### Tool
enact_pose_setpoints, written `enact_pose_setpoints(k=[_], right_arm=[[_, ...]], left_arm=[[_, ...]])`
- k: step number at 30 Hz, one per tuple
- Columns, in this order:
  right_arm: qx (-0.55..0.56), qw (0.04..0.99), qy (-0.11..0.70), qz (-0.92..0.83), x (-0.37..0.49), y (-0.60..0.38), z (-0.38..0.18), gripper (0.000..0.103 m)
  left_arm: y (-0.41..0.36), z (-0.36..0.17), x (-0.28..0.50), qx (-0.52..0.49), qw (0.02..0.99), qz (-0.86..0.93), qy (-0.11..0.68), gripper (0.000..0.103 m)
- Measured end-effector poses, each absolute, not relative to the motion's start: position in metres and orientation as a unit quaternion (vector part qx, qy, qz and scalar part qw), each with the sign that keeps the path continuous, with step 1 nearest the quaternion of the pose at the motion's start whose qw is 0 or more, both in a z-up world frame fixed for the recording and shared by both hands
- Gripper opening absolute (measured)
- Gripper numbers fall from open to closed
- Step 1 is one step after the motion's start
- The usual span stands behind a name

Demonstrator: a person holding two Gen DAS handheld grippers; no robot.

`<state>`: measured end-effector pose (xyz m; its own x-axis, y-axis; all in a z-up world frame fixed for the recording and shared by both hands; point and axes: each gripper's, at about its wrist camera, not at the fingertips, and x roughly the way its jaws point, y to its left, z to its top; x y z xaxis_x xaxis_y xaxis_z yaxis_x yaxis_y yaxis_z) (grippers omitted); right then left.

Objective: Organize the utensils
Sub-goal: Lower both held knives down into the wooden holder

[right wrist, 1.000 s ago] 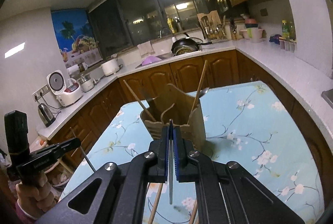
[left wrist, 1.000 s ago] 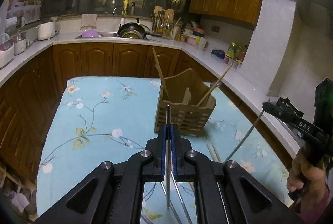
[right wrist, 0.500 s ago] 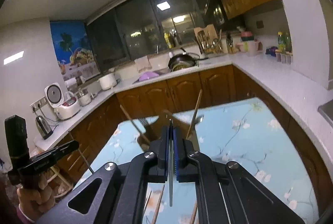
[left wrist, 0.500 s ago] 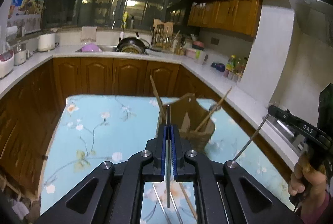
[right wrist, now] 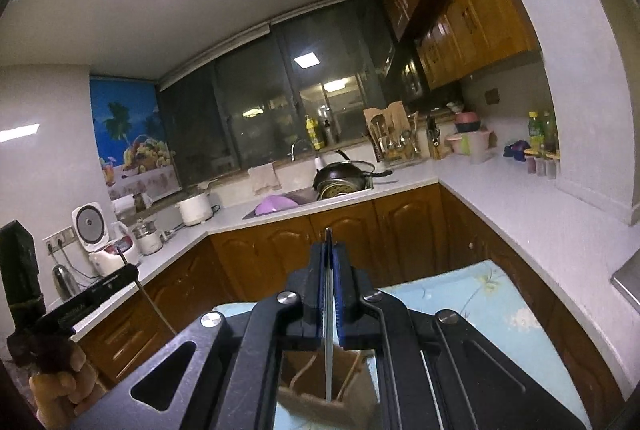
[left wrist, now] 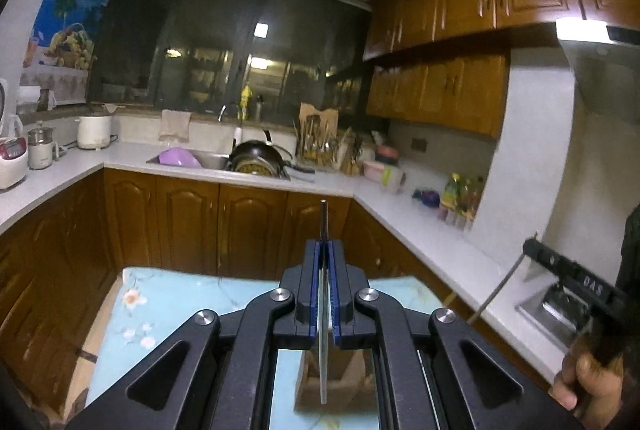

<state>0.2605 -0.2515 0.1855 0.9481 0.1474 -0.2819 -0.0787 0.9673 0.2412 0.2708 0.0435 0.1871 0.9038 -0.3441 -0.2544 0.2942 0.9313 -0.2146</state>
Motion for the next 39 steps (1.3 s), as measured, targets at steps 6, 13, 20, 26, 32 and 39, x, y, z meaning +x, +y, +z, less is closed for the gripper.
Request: enact_pose_setpoints(k=[6,13,20,26,32,39], right_arm=[[0.101,0.983,0.149,0.041,0.28,-0.246,0.168,0.004],[0.092,0.978,0.185,0.037,0.29,-0.24,0.123,0.004],[0.11,0.966,0.233,0.036,0.299,-0.243,0.087,0.004],[0.117,0.962,0.244,0.036,0.3,-0.246,0.084,0.004],[0.123,0.959,0.252,0.037,0.306,-0.251,0.085,0.005],[0.149,0.952,0.263,0.043,0.309,-0.259,0.08,0.01]], left_arm=[[0.024,0.137,0.31,-0.112,0.973,-0.145,0.143,0.003],[0.008,0.082,0.335,-0.124,0.968,-0.128,0.177,0.003],[0.007,0.065,0.354,-0.127,0.962,-0.126,0.206,0.004],[0.016,0.079,0.359,-0.127,0.957,-0.133,0.226,0.005],[0.02,0.089,0.363,-0.122,0.956,-0.135,0.23,0.005],[0.018,0.093,0.37,-0.113,0.954,-0.135,0.243,0.006]])
